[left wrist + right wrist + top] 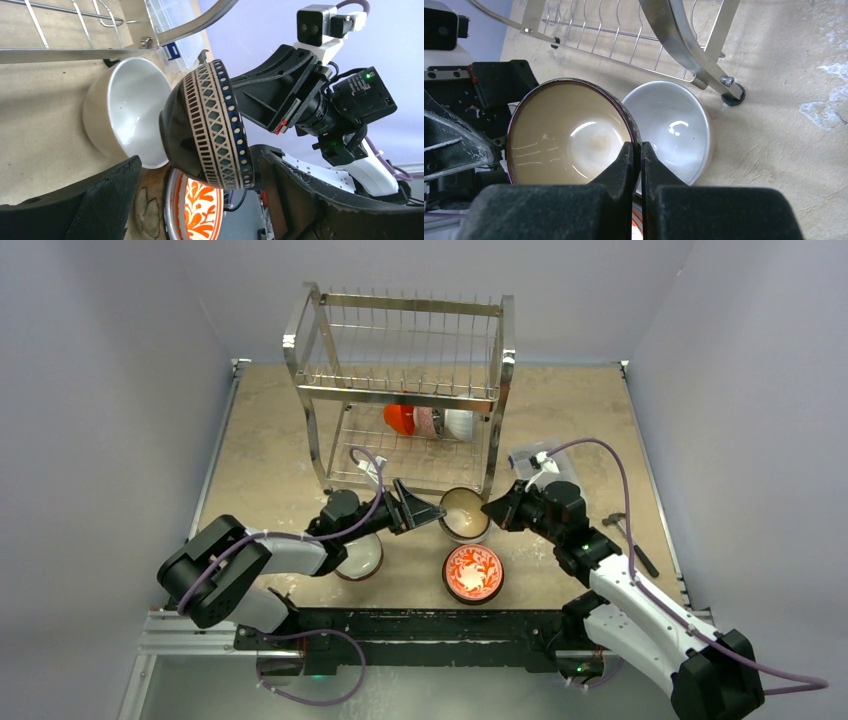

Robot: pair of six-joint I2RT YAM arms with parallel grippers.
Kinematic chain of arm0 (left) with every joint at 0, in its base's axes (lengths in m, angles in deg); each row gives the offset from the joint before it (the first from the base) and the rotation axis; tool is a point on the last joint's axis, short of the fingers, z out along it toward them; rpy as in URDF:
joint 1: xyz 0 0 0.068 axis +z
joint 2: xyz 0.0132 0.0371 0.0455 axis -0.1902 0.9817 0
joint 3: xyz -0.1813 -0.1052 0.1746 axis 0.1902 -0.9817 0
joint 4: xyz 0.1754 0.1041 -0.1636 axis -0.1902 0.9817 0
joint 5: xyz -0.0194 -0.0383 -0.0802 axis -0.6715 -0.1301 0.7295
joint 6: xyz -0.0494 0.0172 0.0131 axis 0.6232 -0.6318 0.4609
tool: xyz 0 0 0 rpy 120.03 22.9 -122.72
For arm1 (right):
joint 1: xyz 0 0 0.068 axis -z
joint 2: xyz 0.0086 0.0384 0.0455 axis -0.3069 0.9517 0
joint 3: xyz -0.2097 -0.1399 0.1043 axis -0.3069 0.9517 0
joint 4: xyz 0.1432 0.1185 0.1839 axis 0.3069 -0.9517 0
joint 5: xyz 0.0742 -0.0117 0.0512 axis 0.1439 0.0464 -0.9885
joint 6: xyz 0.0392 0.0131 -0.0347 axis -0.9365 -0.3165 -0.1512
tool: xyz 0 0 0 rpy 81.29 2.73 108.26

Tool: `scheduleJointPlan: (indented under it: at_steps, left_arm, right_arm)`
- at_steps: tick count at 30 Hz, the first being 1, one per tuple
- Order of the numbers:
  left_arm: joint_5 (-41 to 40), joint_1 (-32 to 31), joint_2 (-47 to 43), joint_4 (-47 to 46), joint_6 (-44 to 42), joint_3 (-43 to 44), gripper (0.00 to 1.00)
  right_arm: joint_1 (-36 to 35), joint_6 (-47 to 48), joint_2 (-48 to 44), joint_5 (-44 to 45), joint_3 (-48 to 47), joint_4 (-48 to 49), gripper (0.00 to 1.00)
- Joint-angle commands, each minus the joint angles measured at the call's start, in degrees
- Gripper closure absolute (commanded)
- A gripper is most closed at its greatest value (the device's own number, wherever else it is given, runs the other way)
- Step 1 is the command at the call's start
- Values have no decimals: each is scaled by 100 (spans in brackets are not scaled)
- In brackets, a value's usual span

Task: Load the bowls into the dish rack
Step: Pick up the bowl from the center of the board.

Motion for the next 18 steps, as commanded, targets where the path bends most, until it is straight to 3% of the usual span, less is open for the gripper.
scheduleJointPlan:
  at_steps: [1, 11, 18]
  left_arm:
    - [180, -178, 193, -781, 215, 280, 14]
    - [-217, -631, 516, -774, 277, 423, 9]
    - [-200, -730, 957, -1266, 518, 519, 13]
  right_arm:
    - [3, -252, -15, -361, -345, 668, 100]
    - [-2, -303, -104, -461, -430, 665, 100]
    - [-3, -300, -142, -475, -450, 633, 100]
